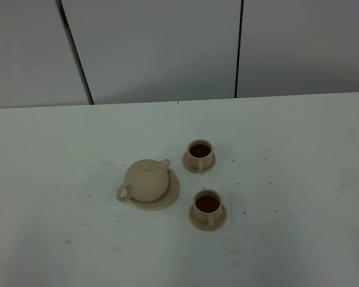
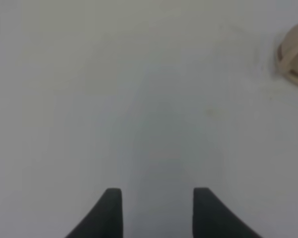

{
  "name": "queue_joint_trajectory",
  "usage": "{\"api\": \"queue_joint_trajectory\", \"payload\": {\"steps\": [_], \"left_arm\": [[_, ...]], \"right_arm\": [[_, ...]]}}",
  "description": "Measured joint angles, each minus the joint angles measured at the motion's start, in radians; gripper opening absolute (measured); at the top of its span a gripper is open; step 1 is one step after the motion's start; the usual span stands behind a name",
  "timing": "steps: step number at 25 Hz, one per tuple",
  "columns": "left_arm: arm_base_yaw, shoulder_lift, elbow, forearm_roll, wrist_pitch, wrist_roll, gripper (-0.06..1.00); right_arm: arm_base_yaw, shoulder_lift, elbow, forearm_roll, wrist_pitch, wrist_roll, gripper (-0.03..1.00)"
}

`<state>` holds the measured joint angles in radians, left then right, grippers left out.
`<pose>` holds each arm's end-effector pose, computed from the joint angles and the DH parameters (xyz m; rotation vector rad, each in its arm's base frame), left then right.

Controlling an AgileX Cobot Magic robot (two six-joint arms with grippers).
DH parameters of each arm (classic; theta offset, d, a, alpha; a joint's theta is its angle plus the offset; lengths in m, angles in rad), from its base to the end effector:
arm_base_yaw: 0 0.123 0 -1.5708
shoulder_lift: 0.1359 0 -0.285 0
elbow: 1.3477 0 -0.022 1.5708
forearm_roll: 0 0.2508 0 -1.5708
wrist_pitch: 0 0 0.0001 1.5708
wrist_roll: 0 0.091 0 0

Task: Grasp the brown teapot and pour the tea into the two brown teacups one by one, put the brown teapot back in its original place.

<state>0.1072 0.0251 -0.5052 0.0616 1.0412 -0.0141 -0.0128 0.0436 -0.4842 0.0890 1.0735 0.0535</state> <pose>-0.0013 0.0047 0.2805 -0.1254 2.0419 0.1319 0.0028 0.0071 0.2722 0.0685 2.1147 0.1323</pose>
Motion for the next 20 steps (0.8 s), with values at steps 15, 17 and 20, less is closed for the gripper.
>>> {"api": "queue_joint_trajectory", "payload": {"steps": [15,17,20], "left_arm": [[0.0,-0.032,0.0,0.007,0.001,0.003,0.4],[0.0,-0.032,0.0,0.007,0.001,0.003,0.4],[0.0,-0.032,0.0,0.007,0.001,0.006,0.4]], "right_arm": [[0.0,0.0,0.0,0.0,0.0,0.0,0.41],[0.0,0.0,0.0,0.0,0.0,0.0,0.41],[0.0,0.0,0.0,0.0,0.0,0.0,0.41]]}}
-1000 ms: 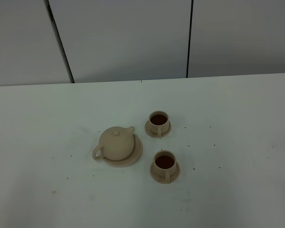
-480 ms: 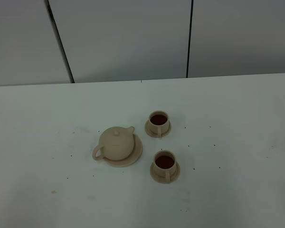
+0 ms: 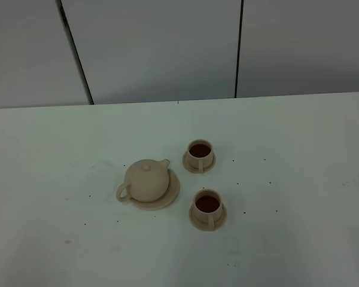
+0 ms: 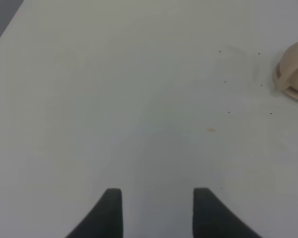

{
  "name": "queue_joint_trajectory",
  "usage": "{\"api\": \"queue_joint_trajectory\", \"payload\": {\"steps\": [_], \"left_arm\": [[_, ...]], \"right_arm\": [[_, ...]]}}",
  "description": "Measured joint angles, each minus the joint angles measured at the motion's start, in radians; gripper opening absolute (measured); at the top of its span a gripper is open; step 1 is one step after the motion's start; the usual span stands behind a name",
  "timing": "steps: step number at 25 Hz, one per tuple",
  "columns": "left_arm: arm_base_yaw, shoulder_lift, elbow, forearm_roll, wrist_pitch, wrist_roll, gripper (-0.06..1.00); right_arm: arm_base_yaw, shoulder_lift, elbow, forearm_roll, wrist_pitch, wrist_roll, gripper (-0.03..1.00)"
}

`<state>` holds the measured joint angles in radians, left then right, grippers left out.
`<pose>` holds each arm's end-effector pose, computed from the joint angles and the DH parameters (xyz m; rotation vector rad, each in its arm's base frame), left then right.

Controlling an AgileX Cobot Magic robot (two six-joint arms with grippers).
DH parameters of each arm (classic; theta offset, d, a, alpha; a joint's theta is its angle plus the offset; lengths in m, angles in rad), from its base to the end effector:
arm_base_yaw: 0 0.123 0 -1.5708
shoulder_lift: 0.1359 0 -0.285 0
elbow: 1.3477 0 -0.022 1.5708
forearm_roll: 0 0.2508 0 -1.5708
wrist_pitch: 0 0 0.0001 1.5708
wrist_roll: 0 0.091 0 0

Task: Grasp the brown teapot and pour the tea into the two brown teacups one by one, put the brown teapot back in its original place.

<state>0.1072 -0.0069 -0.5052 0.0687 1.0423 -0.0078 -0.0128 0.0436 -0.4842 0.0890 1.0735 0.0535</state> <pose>-0.0064 0.0047 0.2804 -0.1187 2.0114 0.1451 0.0028 0.0071 0.2722 0.0685 2.1147 0.1323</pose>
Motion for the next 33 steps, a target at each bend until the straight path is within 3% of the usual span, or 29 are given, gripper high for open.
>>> {"api": "queue_joint_trajectory", "payload": {"steps": [33], "left_arm": [[0.0,0.0,0.0,0.007,0.0,0.008,0.4]], "right_arm": [[0.0,0.0,0.0,0.0,0.0,0.0,0.41]]}}
